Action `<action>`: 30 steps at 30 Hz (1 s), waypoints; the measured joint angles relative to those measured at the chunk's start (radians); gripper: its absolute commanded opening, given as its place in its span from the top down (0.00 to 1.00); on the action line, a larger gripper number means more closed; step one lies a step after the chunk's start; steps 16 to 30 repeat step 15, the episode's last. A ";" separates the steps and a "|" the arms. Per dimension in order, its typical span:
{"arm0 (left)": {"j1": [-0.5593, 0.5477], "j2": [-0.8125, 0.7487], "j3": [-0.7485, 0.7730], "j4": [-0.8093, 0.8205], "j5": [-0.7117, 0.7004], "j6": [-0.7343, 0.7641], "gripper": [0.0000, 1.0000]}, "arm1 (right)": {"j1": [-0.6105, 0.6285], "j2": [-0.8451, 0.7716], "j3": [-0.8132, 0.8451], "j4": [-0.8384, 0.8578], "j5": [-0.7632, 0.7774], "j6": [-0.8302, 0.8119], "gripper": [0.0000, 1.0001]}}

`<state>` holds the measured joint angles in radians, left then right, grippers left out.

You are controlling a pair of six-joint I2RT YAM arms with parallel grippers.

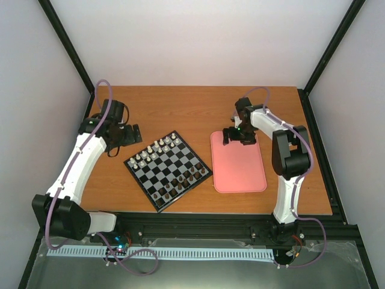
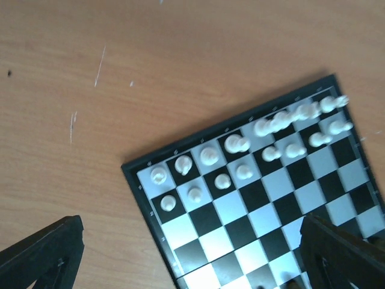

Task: Set up the chess pieces on the board
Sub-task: Reset both arms

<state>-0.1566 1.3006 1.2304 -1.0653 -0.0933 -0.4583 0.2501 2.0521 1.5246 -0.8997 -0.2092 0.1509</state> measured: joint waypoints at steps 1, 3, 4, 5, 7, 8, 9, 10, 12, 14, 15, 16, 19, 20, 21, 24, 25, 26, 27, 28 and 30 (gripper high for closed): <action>0.000 -0.001 0.029 -0.006 0.002 0.003 0.00 | 0.009 -0.010 0.000 -0.002 0.003 0.002 0.00; 0.000 0.004 0.077 -0.014 0.009 0.006 0.00 | 0.029 -0.035 0.000 -0.002 0.007 0.005 0.00; 0.000 0.011 0.110 -0.018 0.014 0.010 0.00 | 0.038 -0.050 0.001 -0.002 0.007 0.007 0.00; 0.000 0.019 0.141 -0.020 0.018 0.011 0.00 | 0.047 -0.070 0.003 -0.002 0.008 0.008 0.00; 0.000 0.037 0.200 -0.021 0.024 0.014 0.00 | 0.061 -0.107 0.011 -0.001 0.007 0.011 0.00; 0.000 0.049 0.233 -0.021 0.028 0.016 0.00 | 0.067 -0.130 0.018 -0.001 0.006 0.012 0.00; 0.000 0.056 0.251 -0.020 0.030 0.016 0.00 | 0.072 -0.151 0.027 -0.001 0.005 0.013 0.00; 0.000 0.063 0.268 -0.021 0.031 0.017 0.00 | 0.074 -0.169 0.035 -0.001 0.005 0.014 0.00; 0.000 0.070 0.290 -0.021 0.033 0.019 0.00 | 0.080 -0.207 0.053 0.002 0.004 0.014 0.00; 0.000 0.072 0.299 -0.021 0.034 0.021 0.00 | 0.083 -0.240 0.055 0.011 0.008 0.014 0.00; 0.000 0.072 0.303 -0.021 0.035 0.022 0.00 | 0.086 -0.253 0.055 0.012 0.011 0.014 0.00; 0.000 0.072 0.303 -0.021 0.035 0.022 0.00 | 0.086 -0.253 0.055 0.012 0.011 0.014 0.00; 0.000 0.072 0.303 -0.021 0.035 0.022 0.00 | 0.086 -0.253 0.055 0.012 0.011 0.014 0.00; 0.000 0.072 0.303 -0.021 0.035 0.022 0.00 | 0.086 -0.253 0.055 0.012 0.011 0.014 0.00; 0.000 0.072 0.303 -0.021 0.035 0.022 0.00 | 0.086 -0.253 0.055 0.012 0.011 0.014 0.00; 0.000 0.072 0.303 -0.021 0.035 0.022 0.00 | 0.086 -0.253 0.055 0.012 0.011 0.014 0.00; 0.000 0.072 0.303 -0.021 0.035 0.022 0.00 | 0.086 -0.253 0.055 0.012 0.011 0.014 0.00; 0.000 0.072 0.303 -0.021 0.035 0.022 0.00 | 0.086 -0.253 0.055 0.012 0.011 0.014 0.00; 0.000 0.072 0.303 -0.021 0.035 0.022 0.00 | 0.086 -0.253 0.055 0.012 0.011 0.014 0.00; 0.000 0.072 0.303 -0.021 0.035 0.022 0.00 | 0.086 -0.253 0.055 0.012 0.011 0.014 0.00; 0.000 0.072 0.303 -0.021 0.035 0.022 0.00 | 0.086 -0.253 0.055 0.012 0.011 0.014 0.00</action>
